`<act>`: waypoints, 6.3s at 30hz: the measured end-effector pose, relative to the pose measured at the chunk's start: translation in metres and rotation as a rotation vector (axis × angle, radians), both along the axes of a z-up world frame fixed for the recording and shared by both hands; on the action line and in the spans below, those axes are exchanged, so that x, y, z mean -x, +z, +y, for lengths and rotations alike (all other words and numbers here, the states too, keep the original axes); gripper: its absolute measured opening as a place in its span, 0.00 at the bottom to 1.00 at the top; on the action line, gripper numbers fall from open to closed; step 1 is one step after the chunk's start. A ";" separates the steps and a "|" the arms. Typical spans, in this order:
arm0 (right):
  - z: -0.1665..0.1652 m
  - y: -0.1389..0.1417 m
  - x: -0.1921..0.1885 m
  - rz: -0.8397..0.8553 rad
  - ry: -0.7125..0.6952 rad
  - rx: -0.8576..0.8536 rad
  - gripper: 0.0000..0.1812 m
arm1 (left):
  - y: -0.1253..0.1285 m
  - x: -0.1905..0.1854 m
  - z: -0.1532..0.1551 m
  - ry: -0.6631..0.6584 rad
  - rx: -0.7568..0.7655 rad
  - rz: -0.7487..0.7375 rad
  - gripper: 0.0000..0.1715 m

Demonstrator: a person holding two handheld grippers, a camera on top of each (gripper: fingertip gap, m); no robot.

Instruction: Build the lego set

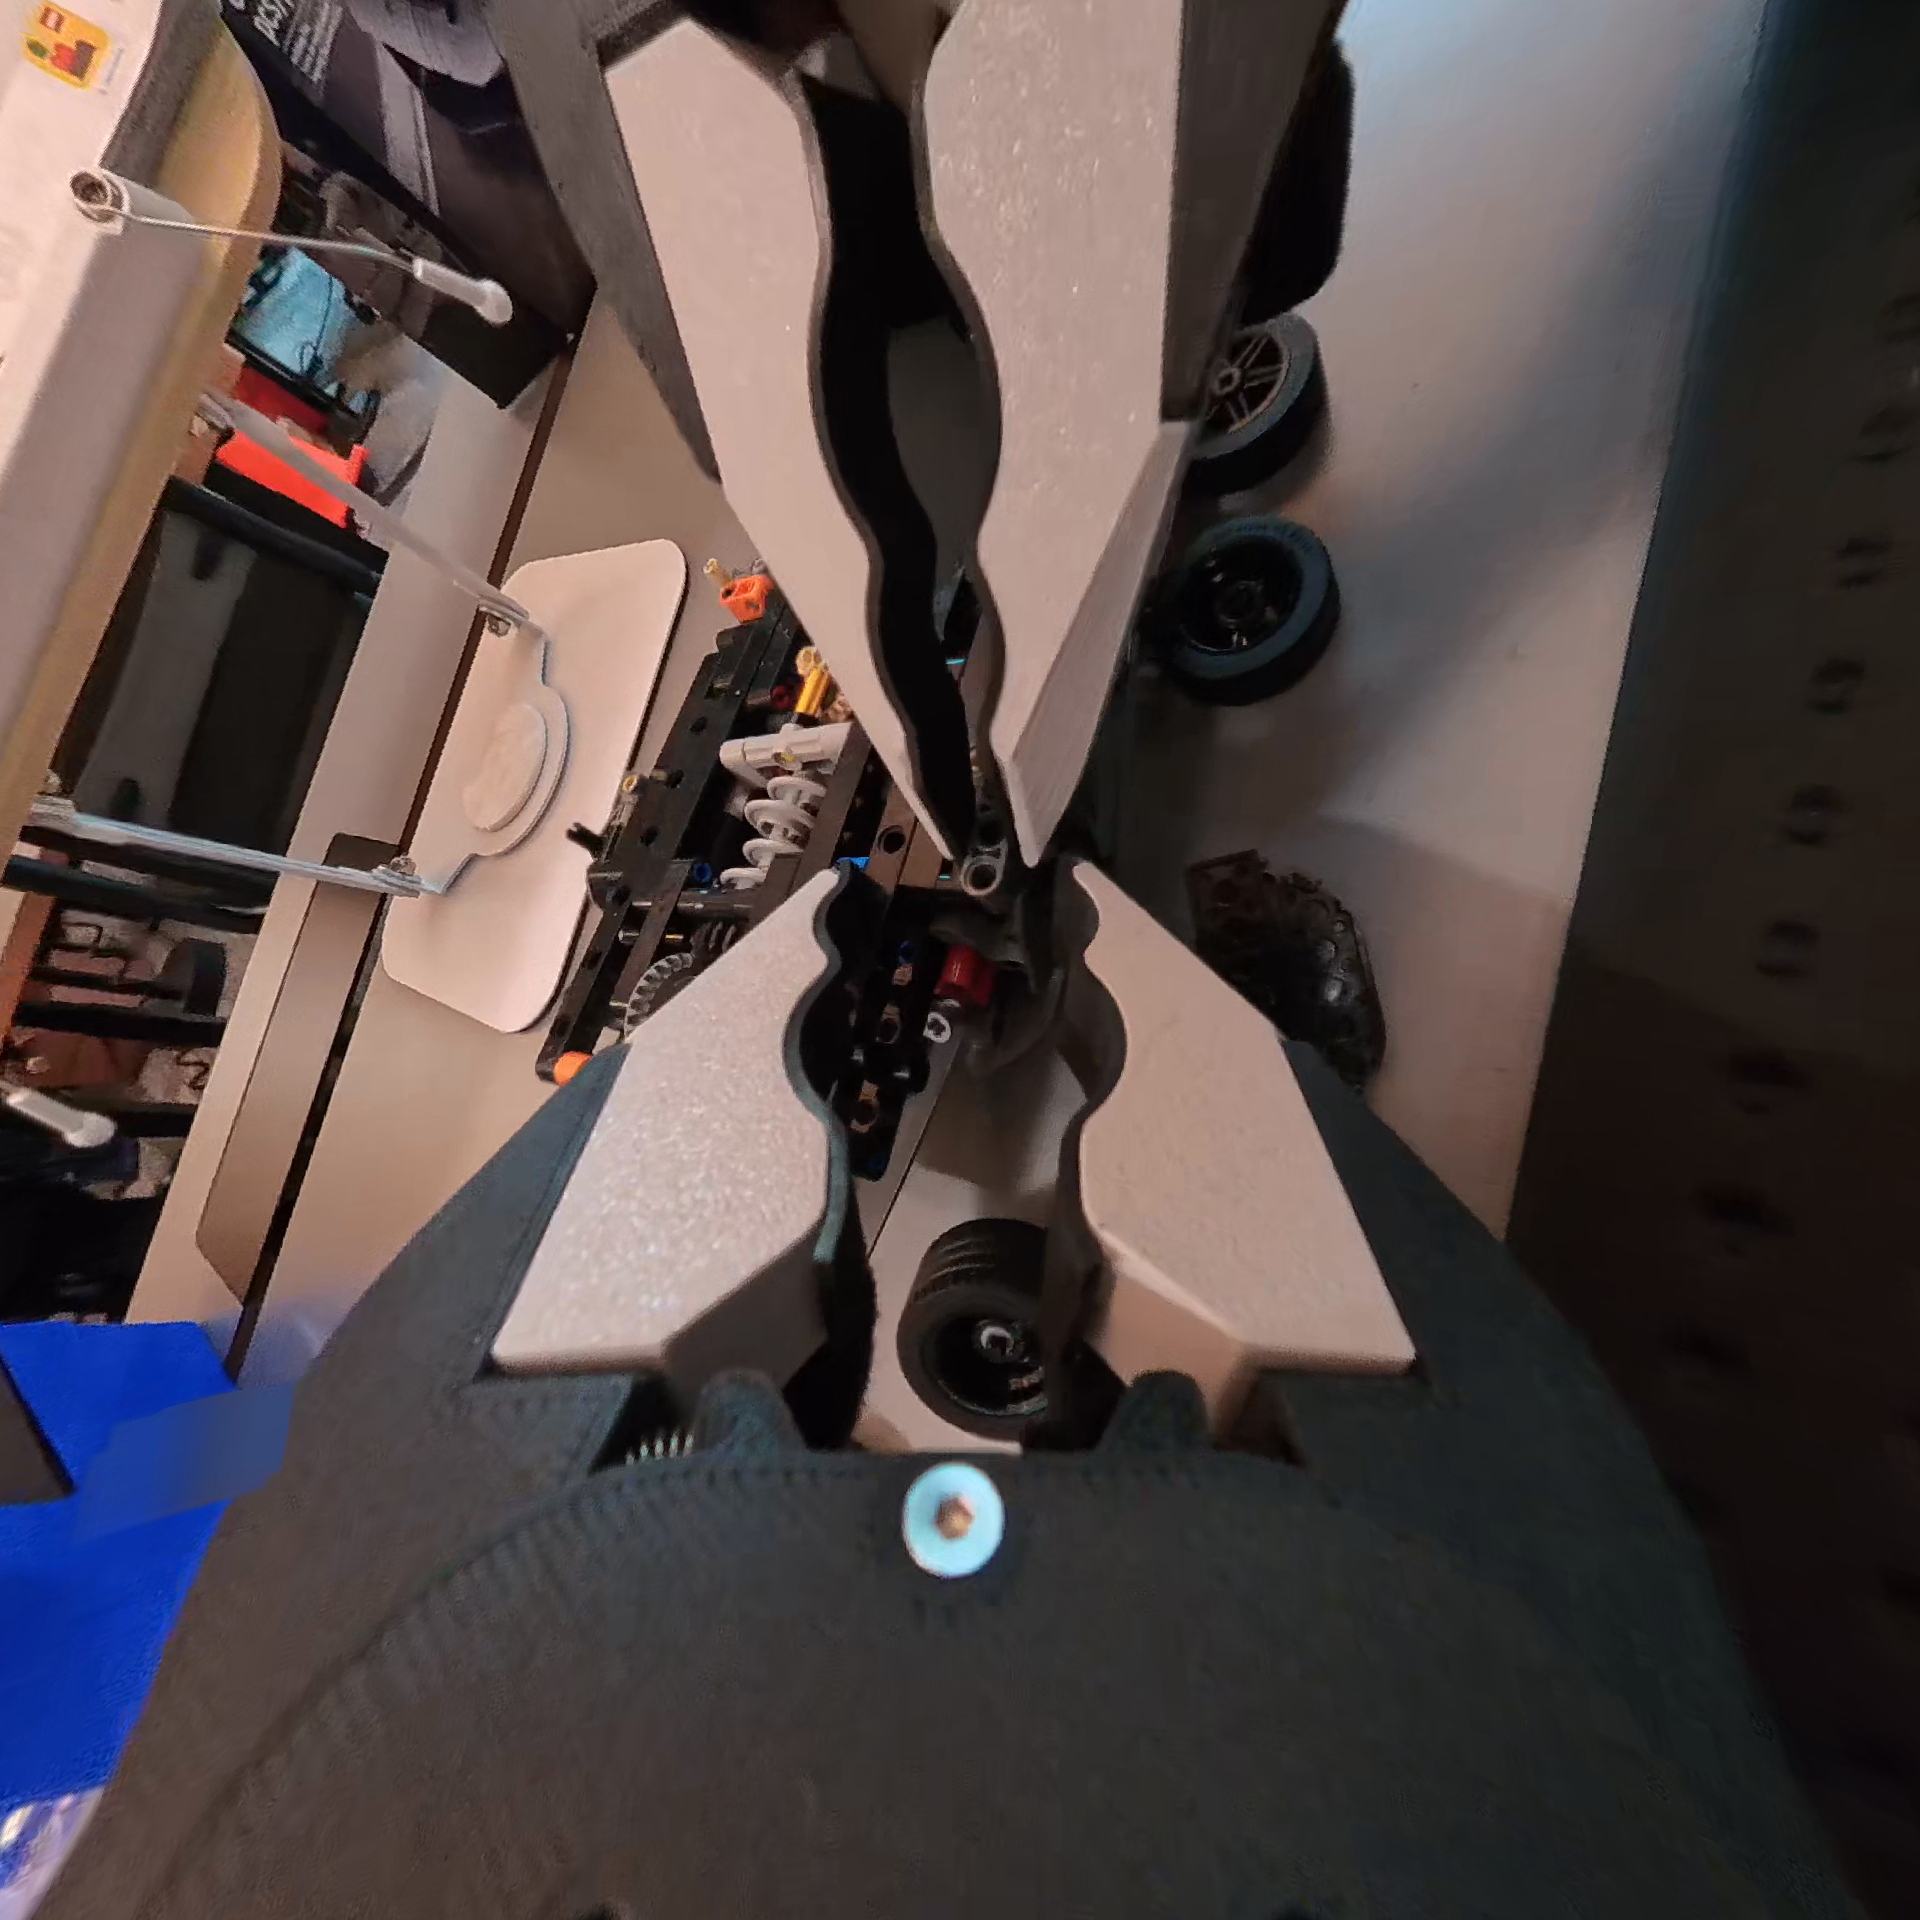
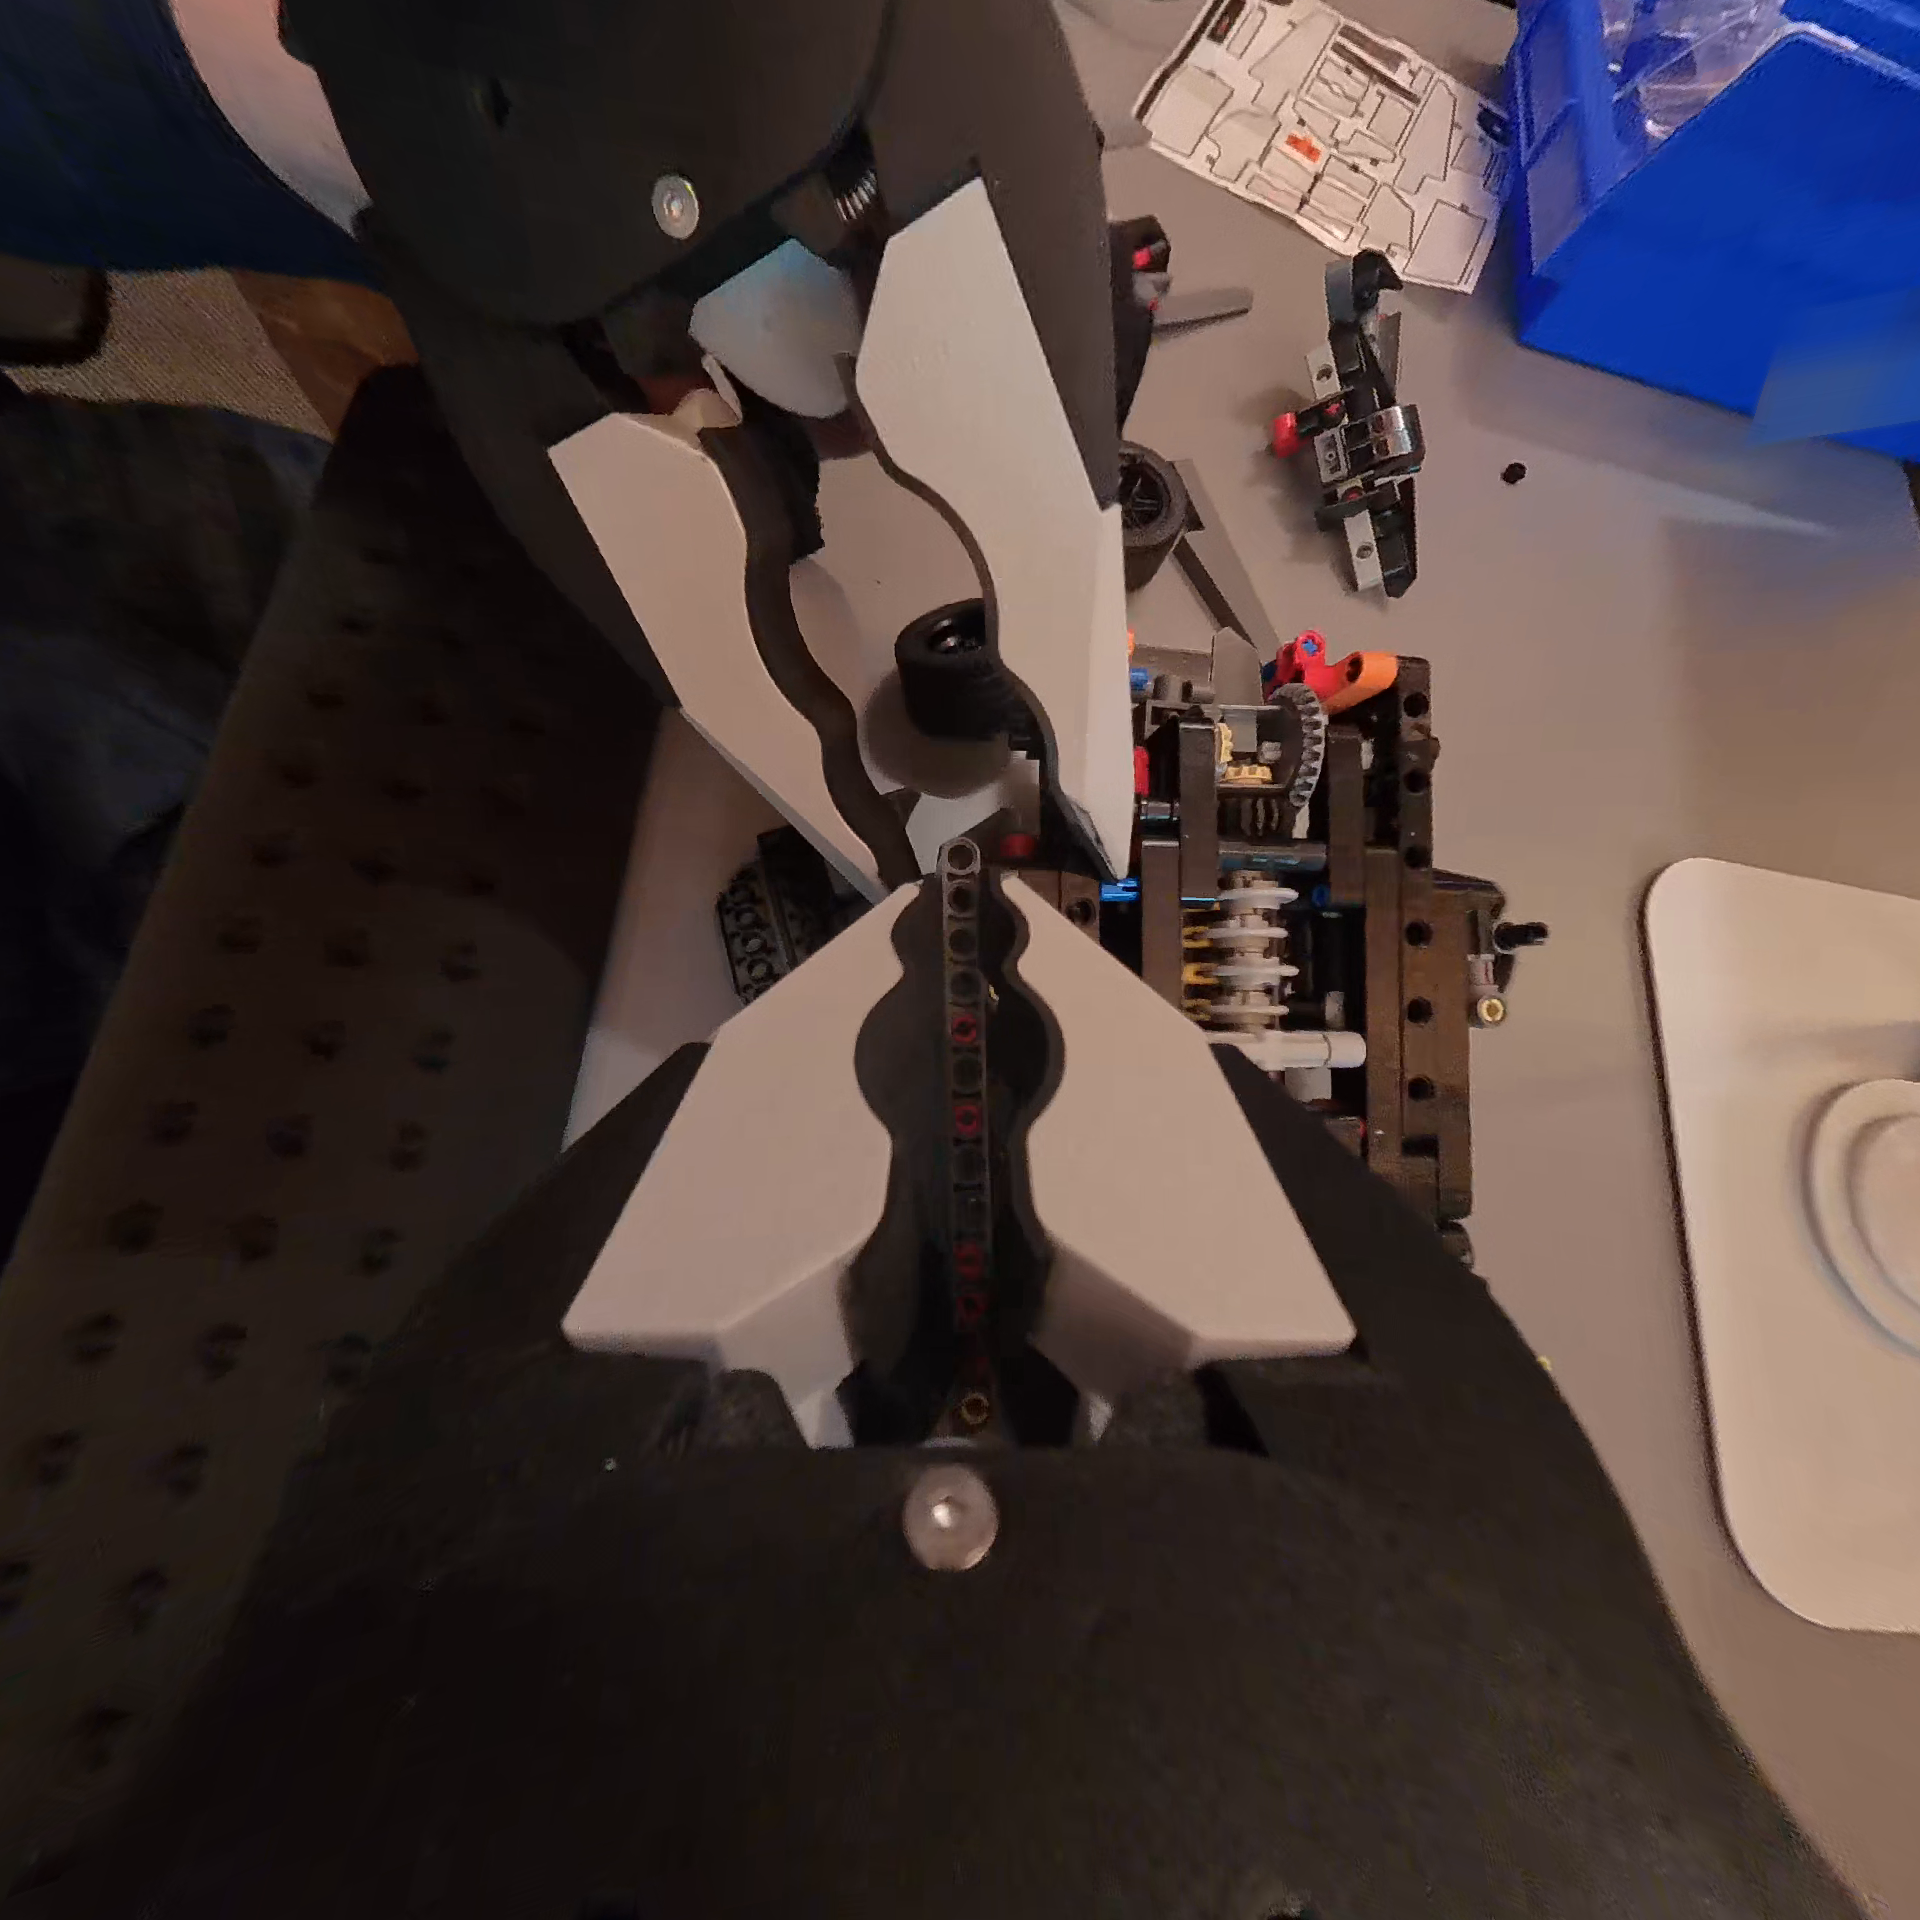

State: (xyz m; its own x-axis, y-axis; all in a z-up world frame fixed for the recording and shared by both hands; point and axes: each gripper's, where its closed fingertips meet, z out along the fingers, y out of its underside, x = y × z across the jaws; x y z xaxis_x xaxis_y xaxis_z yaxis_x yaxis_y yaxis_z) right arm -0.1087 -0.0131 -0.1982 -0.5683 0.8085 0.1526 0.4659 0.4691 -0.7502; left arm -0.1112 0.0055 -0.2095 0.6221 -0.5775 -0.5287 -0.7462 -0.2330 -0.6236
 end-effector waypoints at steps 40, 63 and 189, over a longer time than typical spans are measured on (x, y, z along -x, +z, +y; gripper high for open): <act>0.103 0.017 -0.012 -0.051 -0.225 0.083 0.19 | 0.044 0.091 0.029 0.309 0.041 -0.240 0.27; 0.114 -0.002 -0.009 -0.016 -0.239 0.059 0.01 | 0.045 0.078 0.084 0.129 0.244 -0.791 0.20; 0.093 -0.003 -0.047 -0.192 -0.207 0.167 0.25 | 0.050 0.042 0.086 0.229 -0.118 -0.470 0.00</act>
